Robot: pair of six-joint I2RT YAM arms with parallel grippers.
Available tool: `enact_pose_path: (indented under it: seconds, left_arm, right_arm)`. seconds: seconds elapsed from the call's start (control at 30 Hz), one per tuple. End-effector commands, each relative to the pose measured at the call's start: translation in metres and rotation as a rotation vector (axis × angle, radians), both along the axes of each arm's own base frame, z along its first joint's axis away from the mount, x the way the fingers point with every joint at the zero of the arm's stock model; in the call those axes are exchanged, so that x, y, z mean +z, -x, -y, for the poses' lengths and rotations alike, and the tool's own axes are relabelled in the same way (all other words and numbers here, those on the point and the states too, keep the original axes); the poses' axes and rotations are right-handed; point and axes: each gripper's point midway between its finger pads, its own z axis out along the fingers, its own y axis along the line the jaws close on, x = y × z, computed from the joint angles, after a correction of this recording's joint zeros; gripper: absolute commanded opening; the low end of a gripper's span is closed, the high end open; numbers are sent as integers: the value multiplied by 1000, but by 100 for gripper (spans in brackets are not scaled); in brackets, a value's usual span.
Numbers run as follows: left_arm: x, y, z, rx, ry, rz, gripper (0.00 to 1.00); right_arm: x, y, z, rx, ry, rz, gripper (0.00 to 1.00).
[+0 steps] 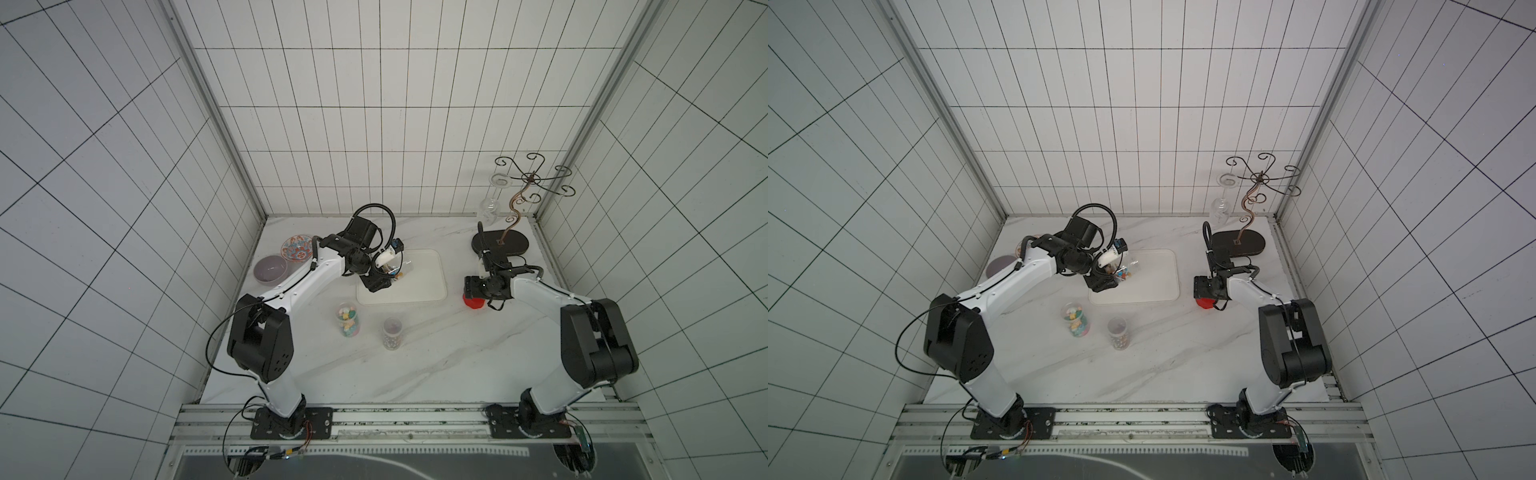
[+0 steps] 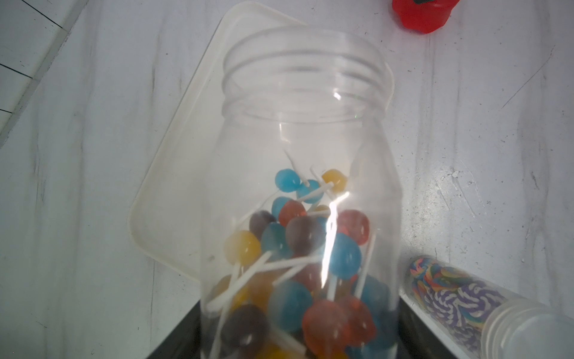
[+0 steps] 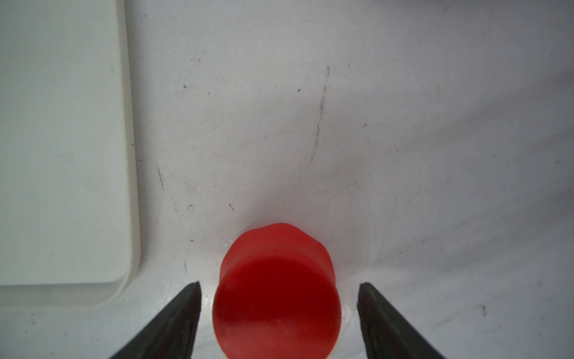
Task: Pour the candies out of the jar
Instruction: 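Place the lid at the center of the board, then pour the candies out of the jar onto the tray.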
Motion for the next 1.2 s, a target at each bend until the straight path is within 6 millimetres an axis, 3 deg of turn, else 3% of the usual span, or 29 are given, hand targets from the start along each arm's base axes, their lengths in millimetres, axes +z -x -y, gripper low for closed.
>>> enact_pose_path:
  seconds: [0.0,0.33,0.9,1.17]
  left_arm:
    - [7,-6,7,-21,-6,19,60]
    - [-10,-8,2,12,-120,-8,60]
    - [-57,-15,5,58,-369,-85,60]
    - [-64,-21,10,86,-409,-99,60]
  right_arm:
    - [5,6,9,-29,17,14,89]
    - [22,2,0,-6,-38,75,90]
    - [22,4,-10,31,-90,68,90]
    - [23,1,-14,41,-108,85,90]
